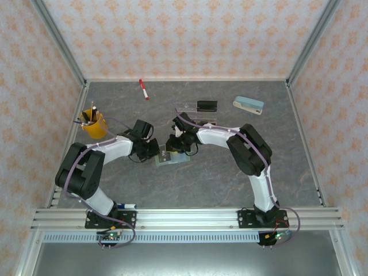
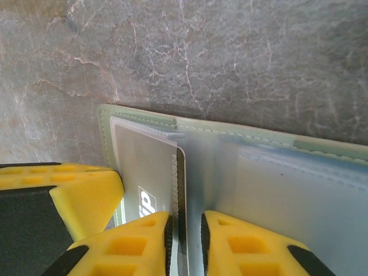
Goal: Take the credit cards out of the card holder
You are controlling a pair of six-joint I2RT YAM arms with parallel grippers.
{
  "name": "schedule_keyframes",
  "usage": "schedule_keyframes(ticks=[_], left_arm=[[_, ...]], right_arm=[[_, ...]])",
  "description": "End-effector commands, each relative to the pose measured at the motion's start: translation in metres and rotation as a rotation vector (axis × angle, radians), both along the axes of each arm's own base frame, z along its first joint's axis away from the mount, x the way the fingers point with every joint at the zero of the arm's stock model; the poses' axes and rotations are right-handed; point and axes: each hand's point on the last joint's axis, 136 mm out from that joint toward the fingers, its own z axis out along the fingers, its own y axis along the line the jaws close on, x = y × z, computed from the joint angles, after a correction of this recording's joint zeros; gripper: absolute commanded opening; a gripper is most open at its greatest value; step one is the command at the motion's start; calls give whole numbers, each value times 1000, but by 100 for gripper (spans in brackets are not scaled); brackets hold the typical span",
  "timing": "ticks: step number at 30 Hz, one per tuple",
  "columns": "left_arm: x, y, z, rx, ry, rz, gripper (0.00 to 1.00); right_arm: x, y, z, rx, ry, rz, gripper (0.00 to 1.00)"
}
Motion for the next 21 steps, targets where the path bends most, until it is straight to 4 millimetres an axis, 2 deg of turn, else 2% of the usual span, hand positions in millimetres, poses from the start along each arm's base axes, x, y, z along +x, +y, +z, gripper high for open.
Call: schedule_keyframes(ticks=[1, 10, 18, 21], left_arm=[[-24, 20, -30, 100, 89, 12, 0], [-31, 23, -45, 118, 123, 8, 0], [-34, 27, -49, 143, 136, 2, 0], [-35, 29, -51, 156, 140, -5, 0]], right_arm=[[-6, 7, 0, 37, 31, 37, 21], [-5, 15, 24, 207, 52, 33, 19], [-9, 14, 29, 257, 54, 56, 19], [-8, 14, 39, 307, 39, 54, 19]])
